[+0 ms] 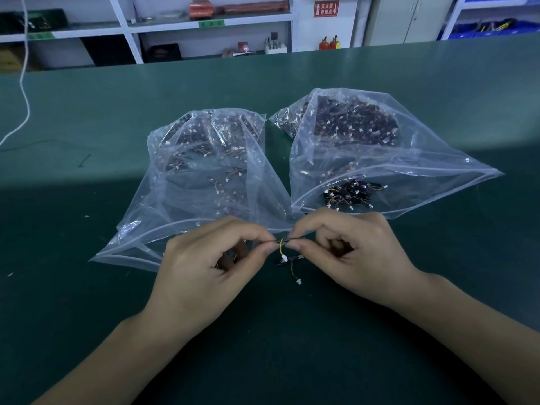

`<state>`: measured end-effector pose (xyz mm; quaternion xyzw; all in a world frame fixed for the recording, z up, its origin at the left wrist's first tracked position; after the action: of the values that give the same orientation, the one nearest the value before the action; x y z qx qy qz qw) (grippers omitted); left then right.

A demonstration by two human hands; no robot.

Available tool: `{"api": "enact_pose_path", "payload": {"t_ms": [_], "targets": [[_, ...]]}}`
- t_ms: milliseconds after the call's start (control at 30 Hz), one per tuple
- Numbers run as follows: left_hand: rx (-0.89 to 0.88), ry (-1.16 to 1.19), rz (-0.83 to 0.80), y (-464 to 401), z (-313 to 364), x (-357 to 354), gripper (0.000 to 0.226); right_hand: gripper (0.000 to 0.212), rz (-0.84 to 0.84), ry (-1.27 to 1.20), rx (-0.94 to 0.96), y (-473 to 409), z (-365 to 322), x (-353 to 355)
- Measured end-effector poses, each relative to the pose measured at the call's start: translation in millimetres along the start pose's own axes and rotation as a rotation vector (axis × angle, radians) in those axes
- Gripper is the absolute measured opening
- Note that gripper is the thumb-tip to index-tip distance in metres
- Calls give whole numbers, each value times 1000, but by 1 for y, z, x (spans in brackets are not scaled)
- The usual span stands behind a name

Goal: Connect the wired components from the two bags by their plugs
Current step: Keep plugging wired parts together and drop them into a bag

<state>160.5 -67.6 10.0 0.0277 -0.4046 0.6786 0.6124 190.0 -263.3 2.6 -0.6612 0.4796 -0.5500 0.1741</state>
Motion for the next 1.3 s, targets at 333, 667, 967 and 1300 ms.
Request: {"api": "enact_pose_path", "payload": {"t_ms": [333, 667, 967, 1300], "targets": [[-1, -8, -8, -1, -1, 0, 15, 15, -20, -15, -19, 2, 2, -1], [20, -18, -44, 1, -8, -3, 23, 12, -134, 88, -16, -2, 20, 11], [-20, -63, -122, 2, -6, -7, 14, 5, -51, 426, -271, 7, 66, 56], [-96, -369, -352, 9, -3, -27, 18, 23, -17, 492, -435, 15, 75, 54]]}}
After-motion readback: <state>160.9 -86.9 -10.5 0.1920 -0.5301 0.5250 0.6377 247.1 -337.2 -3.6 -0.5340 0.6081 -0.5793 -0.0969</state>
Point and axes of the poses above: each hand's wrist, its own y-axis away from the middle knuckle, its own x-axis out of the back of the hand, z = x × y, the point moved 7 cm from there along -y, towards the middle knuckle, and after that the axes turned 14 degrees about x, right-handed, at the moved point
